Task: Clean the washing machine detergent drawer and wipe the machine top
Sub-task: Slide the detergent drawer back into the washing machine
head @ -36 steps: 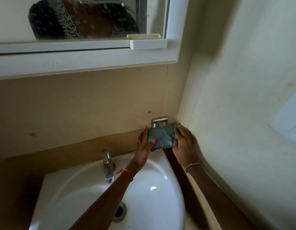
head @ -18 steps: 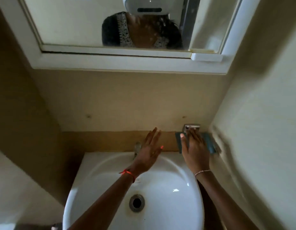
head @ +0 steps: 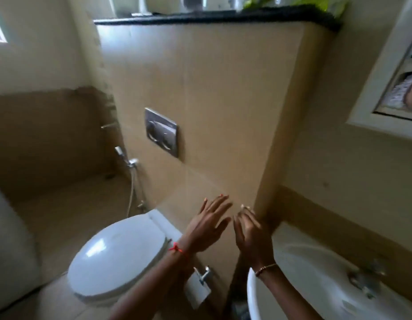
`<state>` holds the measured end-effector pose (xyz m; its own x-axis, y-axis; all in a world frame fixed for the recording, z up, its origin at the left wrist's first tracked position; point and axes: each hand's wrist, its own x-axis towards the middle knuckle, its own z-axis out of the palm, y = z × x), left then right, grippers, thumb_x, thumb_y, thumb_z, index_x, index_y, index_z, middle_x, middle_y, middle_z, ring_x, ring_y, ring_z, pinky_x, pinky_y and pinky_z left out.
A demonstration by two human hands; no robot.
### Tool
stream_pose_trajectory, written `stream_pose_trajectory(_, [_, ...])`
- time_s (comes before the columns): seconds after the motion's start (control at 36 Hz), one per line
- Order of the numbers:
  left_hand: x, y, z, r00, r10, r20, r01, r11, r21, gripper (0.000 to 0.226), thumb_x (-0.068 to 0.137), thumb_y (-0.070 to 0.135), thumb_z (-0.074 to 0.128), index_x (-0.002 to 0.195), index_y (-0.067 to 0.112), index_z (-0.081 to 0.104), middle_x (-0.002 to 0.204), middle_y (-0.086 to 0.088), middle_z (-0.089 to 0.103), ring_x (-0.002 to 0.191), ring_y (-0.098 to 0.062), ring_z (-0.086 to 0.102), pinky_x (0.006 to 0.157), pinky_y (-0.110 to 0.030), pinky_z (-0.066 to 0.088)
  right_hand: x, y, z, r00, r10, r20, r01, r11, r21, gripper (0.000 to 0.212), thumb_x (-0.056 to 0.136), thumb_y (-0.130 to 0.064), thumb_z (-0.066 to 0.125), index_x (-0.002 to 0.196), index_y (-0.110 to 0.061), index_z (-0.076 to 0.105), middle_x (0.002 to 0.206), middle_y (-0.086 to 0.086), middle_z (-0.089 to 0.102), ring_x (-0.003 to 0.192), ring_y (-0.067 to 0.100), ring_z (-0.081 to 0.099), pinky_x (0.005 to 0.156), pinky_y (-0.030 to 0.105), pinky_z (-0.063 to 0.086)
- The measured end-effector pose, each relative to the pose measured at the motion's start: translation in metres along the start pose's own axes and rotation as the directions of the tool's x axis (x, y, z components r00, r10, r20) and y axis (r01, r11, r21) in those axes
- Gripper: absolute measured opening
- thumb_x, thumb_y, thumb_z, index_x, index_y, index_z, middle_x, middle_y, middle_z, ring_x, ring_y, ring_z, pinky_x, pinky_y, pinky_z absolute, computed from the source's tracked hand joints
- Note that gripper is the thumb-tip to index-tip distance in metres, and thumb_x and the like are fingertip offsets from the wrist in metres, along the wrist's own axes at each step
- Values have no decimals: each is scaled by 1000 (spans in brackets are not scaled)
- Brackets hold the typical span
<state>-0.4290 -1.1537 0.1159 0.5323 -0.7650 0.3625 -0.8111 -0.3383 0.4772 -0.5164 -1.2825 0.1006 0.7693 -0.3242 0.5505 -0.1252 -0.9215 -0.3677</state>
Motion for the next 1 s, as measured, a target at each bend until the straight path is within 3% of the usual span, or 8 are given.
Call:
stream_pose_trajectory(0.06, [-35,-31,-34,996,-83,-43,87,991,104,59,91,46,25,139,17,44,150,-2,35,141,-14,24,116,-39,6,8,-49,24,995,-83,49,83,997,0,65,99,-43,19,92,-6,72,105,14,70,101,26,66,85,37,54])
stream_pose_trajectory(0.14, [-90,-70,-85,972,-199,-122,222,951,217,57,91,48,28,132,17,52,143,-3,45,135,-19,39,114,-50,22,14,-122,59,975,-192,111,188,981,41,72,99,-45,13,85,-7,73,98,15,71,90,26,69,75,34,56])
stream_pose_trajectory(0.25, [-162,-116,-152,907,-394,-149,421,843,335,69,84,56,14,135,22,45,146,3,40,136,-15,34,117,-36,16,12,-214,112,926,-351,139,337,935,113,73,99,-45,11,84,-10,74,94,12,73,85,24,70,70,32,56])
stream_pose_trajectory(0.42, [-273,-179,-234,770,-583,-261,635,660,401,46,97,43,36,137,21,42,148,4,35,139,-10,27,116,-33,14,-2,-342,179,844,-507,174,465,854,232,74,98,-47,10,84,-11,73,96,9,72,87,22,70,71,30,56])
stream_pose_trajectory(0.56, [-349,-213,-288,643,-674,-364,764,528,371,45,96,44,39,134,20,45,146,5,38,138,-9,29,115,-34,17,-8,-440,215,770,-622,145,557,765,322,72,98,-46,11,82,-11,72,90,8,72,84,21,70,65,28,55])
stream_pose_trajectory(0.69, [-400,-238,-328,520,-727,-449,854,431,292,44,95,42,42,132,20,48,145,5,39,136,-9,32,115,-36,18,-15,-524,243,685,-715,138,624,674,395,40,84,-37,40,79,-13,71,86,5,71,80,19,70,63,26,55])
stream_pose_trajectory(1.0, [-466,-326,-413,326,-773,-545,943,307,127,35,93,35,49,120,13,56,127,0,56,116,-18,53,96,-28,38,-8,-669,323,552,-821,142,665,537,519,37,83,-39,40,83,-16,70,86,-1,71,80,15,69,62,25,54])
